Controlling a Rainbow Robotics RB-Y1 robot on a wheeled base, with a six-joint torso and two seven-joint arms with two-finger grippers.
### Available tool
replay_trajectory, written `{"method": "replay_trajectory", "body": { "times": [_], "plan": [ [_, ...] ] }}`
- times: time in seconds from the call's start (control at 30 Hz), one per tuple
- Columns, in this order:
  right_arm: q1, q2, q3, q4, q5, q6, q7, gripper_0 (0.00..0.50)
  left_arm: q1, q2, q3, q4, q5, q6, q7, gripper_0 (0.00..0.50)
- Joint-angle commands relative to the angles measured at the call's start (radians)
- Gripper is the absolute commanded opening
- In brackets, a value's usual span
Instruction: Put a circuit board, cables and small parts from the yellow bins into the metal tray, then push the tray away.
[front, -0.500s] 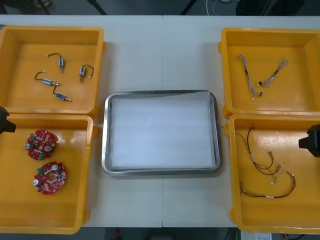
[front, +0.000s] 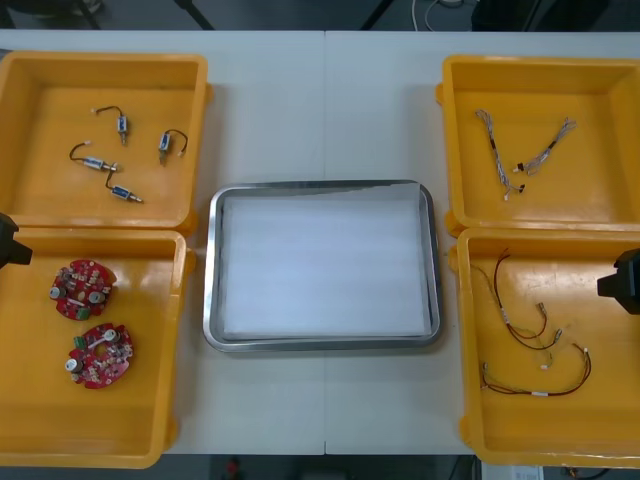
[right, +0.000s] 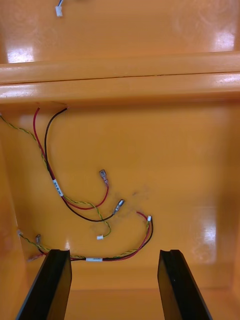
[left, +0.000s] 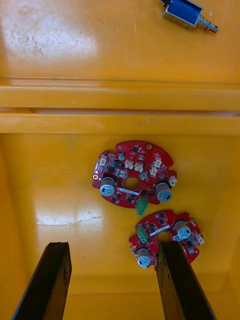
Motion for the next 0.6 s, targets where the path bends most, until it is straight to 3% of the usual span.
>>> {"method": "replay_trajectory", "body": {
  "times": [0.03, 0.6],
  "plan": [
    [0.014, -0.035, 0.011, -0.031, -0.007, 0.003, 0.015, 0.500, 0.014, 0.044, 0.032, -0.025, -0.007, -0.006, -0.046, 0.500],
    [0.014, -0.035, 0.011, -0.031, -0.007, 0.003, 0.015, 0.500, 0.014, 0.044, 0.032, -0.025, -0.007, -0.006, -0.046, 0.500]
  ]
}}
